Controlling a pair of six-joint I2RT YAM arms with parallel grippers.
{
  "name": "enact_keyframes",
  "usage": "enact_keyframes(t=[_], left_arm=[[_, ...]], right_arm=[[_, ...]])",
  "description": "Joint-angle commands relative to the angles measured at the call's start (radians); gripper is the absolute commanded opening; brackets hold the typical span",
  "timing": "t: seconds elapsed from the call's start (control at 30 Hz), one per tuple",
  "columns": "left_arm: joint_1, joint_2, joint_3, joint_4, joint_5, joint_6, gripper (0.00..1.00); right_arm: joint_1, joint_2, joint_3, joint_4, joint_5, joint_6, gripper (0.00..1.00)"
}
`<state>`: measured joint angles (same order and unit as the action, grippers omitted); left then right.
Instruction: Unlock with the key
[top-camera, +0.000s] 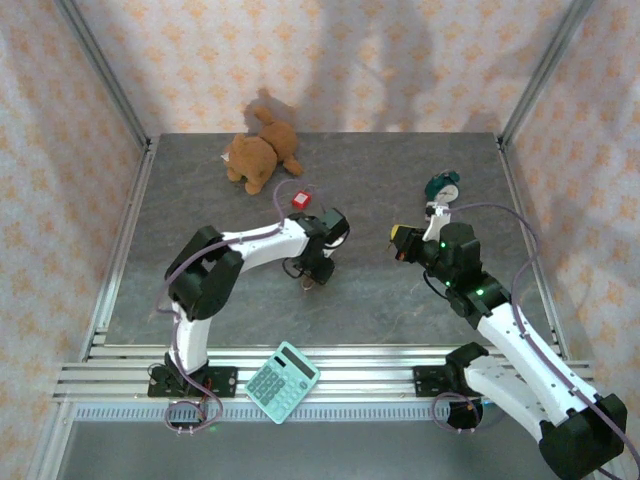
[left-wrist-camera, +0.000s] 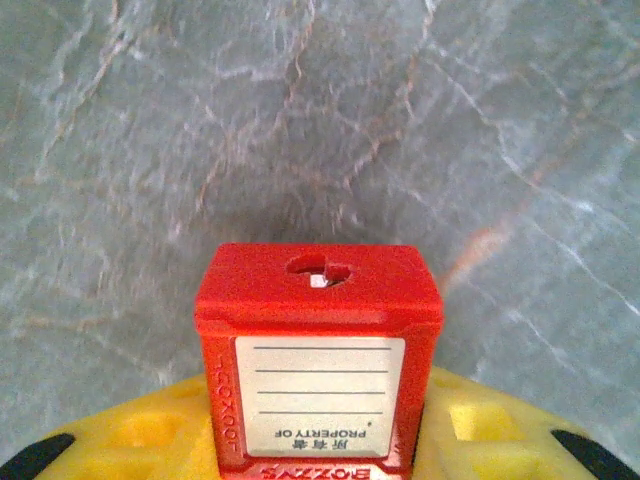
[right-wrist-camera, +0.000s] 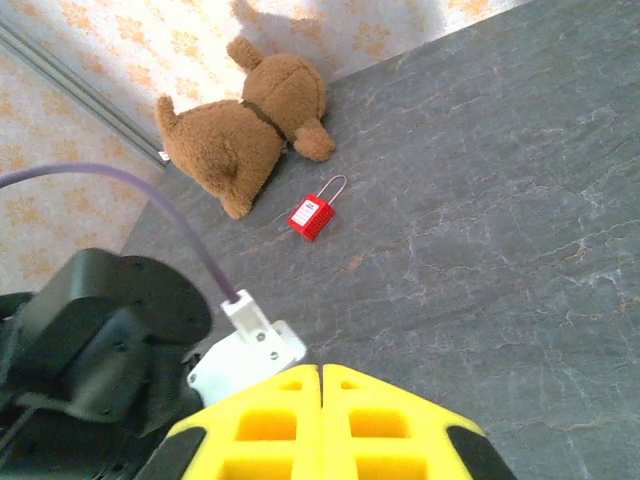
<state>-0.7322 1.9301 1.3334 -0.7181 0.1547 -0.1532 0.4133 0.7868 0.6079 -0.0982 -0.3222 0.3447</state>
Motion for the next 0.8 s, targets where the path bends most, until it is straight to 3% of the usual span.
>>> enact_keyframes(t=[0.0, 0.07, 0.33, 0.6, 0.77], left_arm=[[0.003, -0.157, -0.104, 0.226, 0.051, -0.033, 0.40], [-0.005, -0.236, -0.191, 0.342, 0.071, -0.034, 0.40], [-0.090, -0.494, -0.507, 0.755, -0.023, 0.003, 0.40], [-0.259, -0.621, -0.647, 0.943, -0.263, 0.104, 0.39], [-0.335, -0.662, -0.689, 1.007, -0.352, 0.149, 0.39]], right_arm=[[-0.001, 0.012, 0.037, 0.008, -0.026, 0.022, 0.03], [0.005, 0.022, 0.046, 0.012, -0.031, 0.031, 0.03], [0.090, 0.068, 0.099, 0.028, 0.019, 0.022, 0.03], [0.215, 0.089, 0.130, 0.053, 0.098, 0.030, 0.02], [0.281, 0.046, 0.098, 0.055, 0.133, 0.004, 0.02]])
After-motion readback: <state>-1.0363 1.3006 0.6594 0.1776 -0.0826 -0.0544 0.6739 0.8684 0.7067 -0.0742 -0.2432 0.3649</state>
